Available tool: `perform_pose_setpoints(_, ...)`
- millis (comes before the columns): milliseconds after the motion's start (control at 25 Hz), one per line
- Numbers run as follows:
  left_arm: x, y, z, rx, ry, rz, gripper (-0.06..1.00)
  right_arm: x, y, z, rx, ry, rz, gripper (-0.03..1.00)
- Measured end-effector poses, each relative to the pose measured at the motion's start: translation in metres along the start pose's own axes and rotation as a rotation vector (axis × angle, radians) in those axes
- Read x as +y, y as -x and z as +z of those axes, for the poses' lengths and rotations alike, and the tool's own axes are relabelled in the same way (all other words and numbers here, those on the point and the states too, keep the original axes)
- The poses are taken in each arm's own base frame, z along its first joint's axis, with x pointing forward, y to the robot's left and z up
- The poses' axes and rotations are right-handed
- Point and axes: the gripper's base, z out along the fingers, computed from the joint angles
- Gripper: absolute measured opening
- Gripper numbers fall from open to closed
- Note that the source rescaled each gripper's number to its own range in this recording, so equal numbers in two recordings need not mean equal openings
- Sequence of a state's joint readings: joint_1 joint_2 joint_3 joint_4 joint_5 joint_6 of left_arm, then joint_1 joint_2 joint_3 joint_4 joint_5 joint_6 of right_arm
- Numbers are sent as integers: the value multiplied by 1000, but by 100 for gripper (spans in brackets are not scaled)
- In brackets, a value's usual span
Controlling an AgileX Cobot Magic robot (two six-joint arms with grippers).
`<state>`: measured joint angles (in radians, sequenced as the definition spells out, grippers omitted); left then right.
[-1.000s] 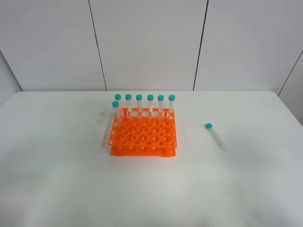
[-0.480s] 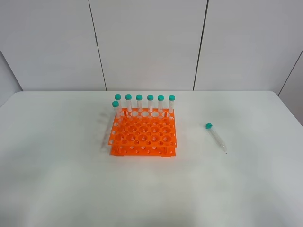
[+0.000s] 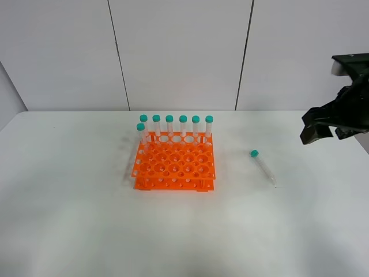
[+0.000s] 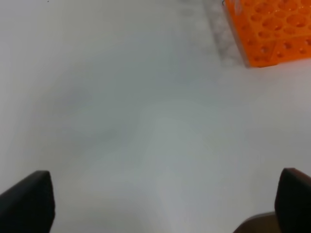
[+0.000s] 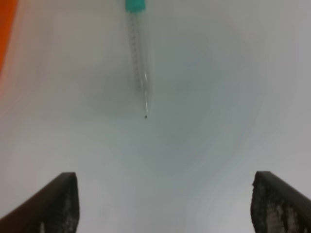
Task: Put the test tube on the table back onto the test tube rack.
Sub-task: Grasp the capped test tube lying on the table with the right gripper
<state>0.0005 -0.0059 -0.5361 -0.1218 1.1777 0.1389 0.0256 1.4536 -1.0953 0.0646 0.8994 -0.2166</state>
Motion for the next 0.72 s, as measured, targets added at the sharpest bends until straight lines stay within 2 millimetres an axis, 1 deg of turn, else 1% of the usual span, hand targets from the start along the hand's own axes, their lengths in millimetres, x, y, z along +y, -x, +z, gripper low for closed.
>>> perform_pose_setpoints(120, 0, 0, 0, 0, -2, -1, 100, -3, 6, 37, 71, 12, -6, 87)
perform_pose_setpoints(200, 0, 0, 0, 0, -2, -1, 100, -1, 7, 62, 112, 24, -31, 87)
perform_pose_setpoints(360, 0, 0, 0, 0, -2, -1, 100, 14, 10, 102, 152, 48, -98, 87)
perform_pose_setpoints(480, 0, 0, 0, 0, -2, -1, 100, 23, 9, 126, 178, 59, -127, 87)
perform_pose_setpoints(560, 0, 0, 0, 0, -2, -1, 100, 23, 7, 140, 191, 60, -125, 87)
perform_pose_setpoints(640, 0, 0, 0, 0, -2, -1, 100, 22, 6, 152, 198, 57, -122, 87)
perform_pose_setpoints(720, 0, 0, 0, 0, -2, -1, 100, 22, 6, 159, 192, 53, -124, 87)
